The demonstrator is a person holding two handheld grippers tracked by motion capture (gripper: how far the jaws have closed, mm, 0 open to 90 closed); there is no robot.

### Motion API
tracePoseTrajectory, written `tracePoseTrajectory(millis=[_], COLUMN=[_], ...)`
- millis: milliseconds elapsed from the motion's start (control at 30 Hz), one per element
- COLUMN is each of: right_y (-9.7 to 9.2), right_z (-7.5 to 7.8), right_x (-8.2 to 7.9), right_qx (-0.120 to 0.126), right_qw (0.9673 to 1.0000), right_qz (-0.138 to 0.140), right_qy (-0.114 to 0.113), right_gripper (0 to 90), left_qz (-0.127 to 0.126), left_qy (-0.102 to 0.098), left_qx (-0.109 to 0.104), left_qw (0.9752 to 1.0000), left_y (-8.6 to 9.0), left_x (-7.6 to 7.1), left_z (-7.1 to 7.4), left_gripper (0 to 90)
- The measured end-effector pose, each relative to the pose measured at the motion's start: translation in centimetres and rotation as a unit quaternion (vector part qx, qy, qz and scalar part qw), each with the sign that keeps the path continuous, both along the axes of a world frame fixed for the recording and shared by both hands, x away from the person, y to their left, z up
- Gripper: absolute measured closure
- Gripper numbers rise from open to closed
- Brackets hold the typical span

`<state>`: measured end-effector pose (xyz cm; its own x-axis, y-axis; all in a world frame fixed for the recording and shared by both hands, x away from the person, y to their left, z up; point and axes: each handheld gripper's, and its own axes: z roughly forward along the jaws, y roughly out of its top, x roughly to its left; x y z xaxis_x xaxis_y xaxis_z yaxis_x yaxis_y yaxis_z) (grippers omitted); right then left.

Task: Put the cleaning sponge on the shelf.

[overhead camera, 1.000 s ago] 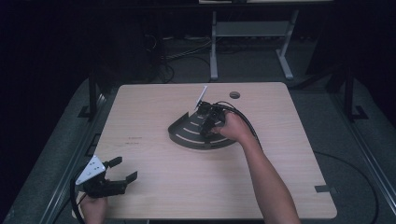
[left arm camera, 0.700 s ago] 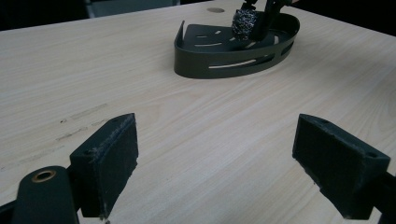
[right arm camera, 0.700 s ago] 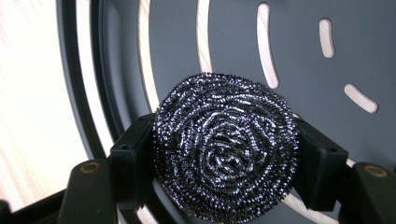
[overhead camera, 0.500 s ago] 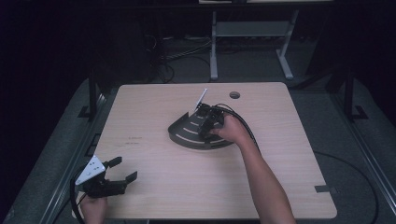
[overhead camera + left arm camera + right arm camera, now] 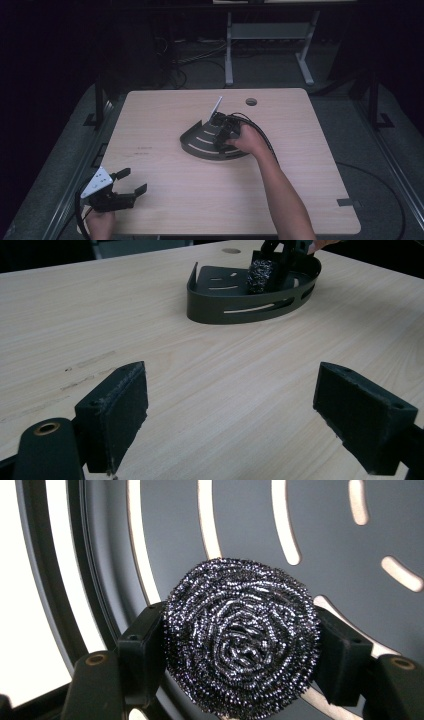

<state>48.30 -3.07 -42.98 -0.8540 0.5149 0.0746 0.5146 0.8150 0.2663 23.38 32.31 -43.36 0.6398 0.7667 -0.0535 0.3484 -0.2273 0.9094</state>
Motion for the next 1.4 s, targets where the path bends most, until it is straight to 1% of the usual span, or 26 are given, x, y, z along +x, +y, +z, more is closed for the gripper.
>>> tracePoseTrajectory(millis=[667,733,800,933,1033,1233,1267,1400], right_y=[0.08,0.05,0.09,0.15,0.18,0.00,-0.07,-0.38], right_z=[-0.34,-0.42,-0.46,-0.56,-0.75,-0.89,-0.91,-0.95], right_x=[0.20,0.19,0.15,0.15,0.16,0.13,0.10,0.11], right_qx=[-0.002,-0.001,-0.003,-0.003,-0.009,-0.008,-0.004,-0.002], right_qw=[1.0000,1.0000,1.0000,1.0000,0.9999,0.9999,0.9999,0.9998], right_qz=[-0.004,-0.007,-0.005,-0.006,-0.007,-0.009,-0.012,-0.017], right_qy=[0.000,0.003,0.000,0.004,0.006,0.006,0.007,0.006], right_gripper=[31.0,30.9,30.8,30.5,30.0,29.4,29.3,26.5], left_qz=[0.000,0.000,0.000,0.000,0.001,0.001,0.001,0.000], left_qy=[0.000,-0.001,0.000,0.000,-0.001,-0.001,-0.001,-0.001], left_qx=[0.001,0.001,0.001,0.001,0.001,0.000,0.000,0.000], left_qw=[1.0000,1.0000,1.0000,1.0000,1.0000,1.0000,1.0000,1.0000], left_y=[0.10,0.10,0.07,0.06,0.07,0.09,0.08,0.07], left_x=[-0.01,0.00,-0.01,-0.02,-0.02,-0.03,-0.03,-0.03], left_z=[0.02,0.02,0.02,0.03,0.03,0.03,0.03,0.03], left_gripper=[13.7,13.7,13.7,13.7,13.7,13.7,13.7,13.7])
